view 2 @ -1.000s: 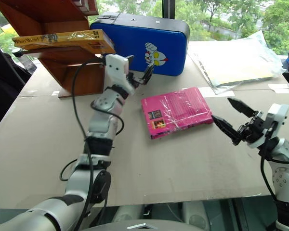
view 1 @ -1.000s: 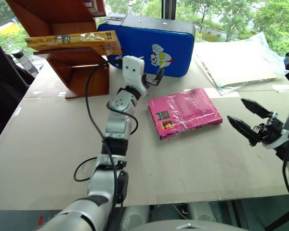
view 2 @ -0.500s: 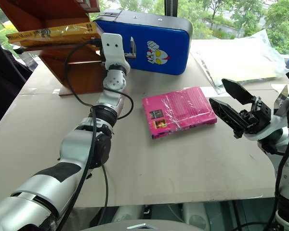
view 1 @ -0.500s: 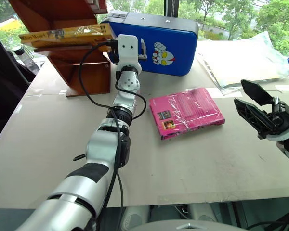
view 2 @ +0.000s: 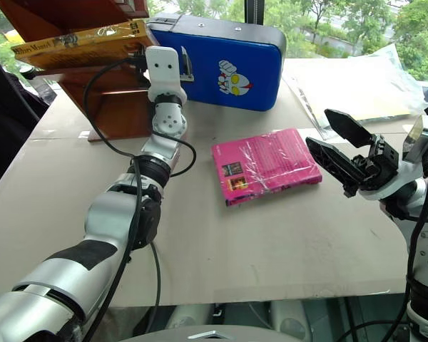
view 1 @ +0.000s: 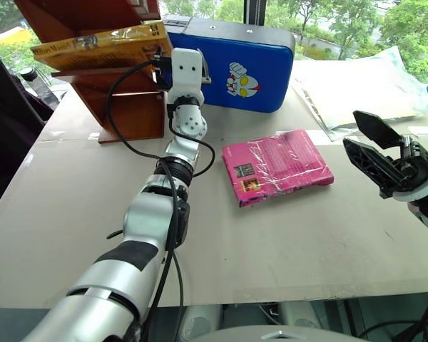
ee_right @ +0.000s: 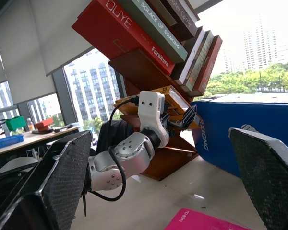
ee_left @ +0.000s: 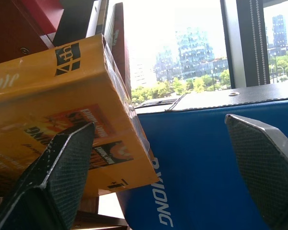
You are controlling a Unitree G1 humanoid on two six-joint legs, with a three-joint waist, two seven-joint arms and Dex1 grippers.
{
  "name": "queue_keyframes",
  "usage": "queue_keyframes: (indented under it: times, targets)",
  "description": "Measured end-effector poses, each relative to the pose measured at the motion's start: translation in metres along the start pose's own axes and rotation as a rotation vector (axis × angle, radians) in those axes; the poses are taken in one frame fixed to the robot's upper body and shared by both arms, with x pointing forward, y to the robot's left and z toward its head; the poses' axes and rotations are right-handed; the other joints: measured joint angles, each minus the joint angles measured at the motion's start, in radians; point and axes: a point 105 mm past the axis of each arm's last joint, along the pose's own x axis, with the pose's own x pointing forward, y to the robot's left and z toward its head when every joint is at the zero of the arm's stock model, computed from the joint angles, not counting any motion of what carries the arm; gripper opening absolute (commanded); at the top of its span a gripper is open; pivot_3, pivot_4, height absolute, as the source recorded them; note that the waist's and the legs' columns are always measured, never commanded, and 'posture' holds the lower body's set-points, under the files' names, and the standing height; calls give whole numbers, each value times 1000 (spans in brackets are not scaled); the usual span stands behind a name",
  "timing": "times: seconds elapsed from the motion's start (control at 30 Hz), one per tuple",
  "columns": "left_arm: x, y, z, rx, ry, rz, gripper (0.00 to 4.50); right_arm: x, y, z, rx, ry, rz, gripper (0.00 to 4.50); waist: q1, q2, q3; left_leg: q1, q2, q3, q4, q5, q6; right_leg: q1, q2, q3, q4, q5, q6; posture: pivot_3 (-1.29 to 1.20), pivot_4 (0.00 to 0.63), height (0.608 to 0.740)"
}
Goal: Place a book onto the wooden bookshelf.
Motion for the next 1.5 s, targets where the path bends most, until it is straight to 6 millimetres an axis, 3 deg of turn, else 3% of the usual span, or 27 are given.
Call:
queue_keyframes:
  times: [0.17, 0.2, 0.27, 0.5, 0.53, 0.77, 1.07, 1.2, 1.3, 1.37, 1.5]
  targets:
    - [0, 0, -1, -1, 2, -3, 4463, -1, -2, -2, -6, 10, -7, 4500, 0, 0, 0, 0, 0, 0, 0, 0, 0, 0, 0, 0, 0, 0, 0, 0, 150, 740]
    - [0, 0, -1, -2, 2, -5, 4226, -1, -2, -2, -7, 12, -8, 4500, 0, 0, 0, 0, 0, 0, 0, 0, 0, 0, 0, 0, 0, 0, 0, 0, 150, 740]
    - [-1, -1, -2, -2, 6, -13, 3675, -2, -3, -3, -9, 15, -10, 4500, 0, 0, 0, 0, 0, 0, 0, 0, 0, 0, 0, 0, 0, 0, 0, 0, 150, 740]
    - [-21, 6, -29, -1, 51, -10, 217, -9, -6, -9, 4, 27, -24, 4500, -1, 0, 0, 0, 1, 0, 0, 0, 0, 0, 0, 0, 0, 0, 0, 0, 150, 740]
    - [-24, 9, -31, -5, 54, 0, 54, -10, -6, -10, 6, 27, -27, 4500, -1, 0, 0, 0, 1, 0, 0, 0, 0, 0, 0, 0, 0, 0, 0, 0, 150, 740]
    - [-28, 28, -28, -19, 34, 55, 54, -16, -6, -11, 3, 25, -30, 4500, 0, 0, 0, 0, 1, 0, 0, 0, 0, 0, 0, 0, 1, 0, 0, 0, 150, 740]
    - [-66, 11, -44, -62, 90, -176, 54, -25, -7, -18, 9, 64, -30, 4500, 0, 0, 0, 1, 1, 0, 1, 0, 0, 0, 0, 1, 1, 0, 0, 0, 150, 740]
    - [-53, -15, -22, -121, 46, -242, 54, -26, -11, -20, 9, 69, -33, 4500, 9, 0, 0, 1, 0, -1, 4, 0, 0, 2, 0, 0, 2, 0, 0, 0, 150, 740]
    - [-27, -39, 15, -176, -24, -251, 54, -21, -11, -18, -8, 66, -14, 4500, 9, 0, 0, 0, -1, -1, 7, 0, 0, 4, 0, -2, 1, 0, 0, 0, 150, 740]
    - [-17, -42, 31, -192, -69, -233, 54, -21, -11, -18, -9, 68, -14, 4500, 3, 0, 0, 0, -1, -1, 6, 0, 1, 5, 0, -1, 0, 0, 1, 0, 150, 740]
    - [-11, -33, 26, -190, -45, -128, 54, -23, -11, -18, -11, 70, -21, 4500, -14, 0, 0, 2, 0, 0, 3, 0, 1, 3, 1, 1, -1, 0, 1, 0, 150, 740]
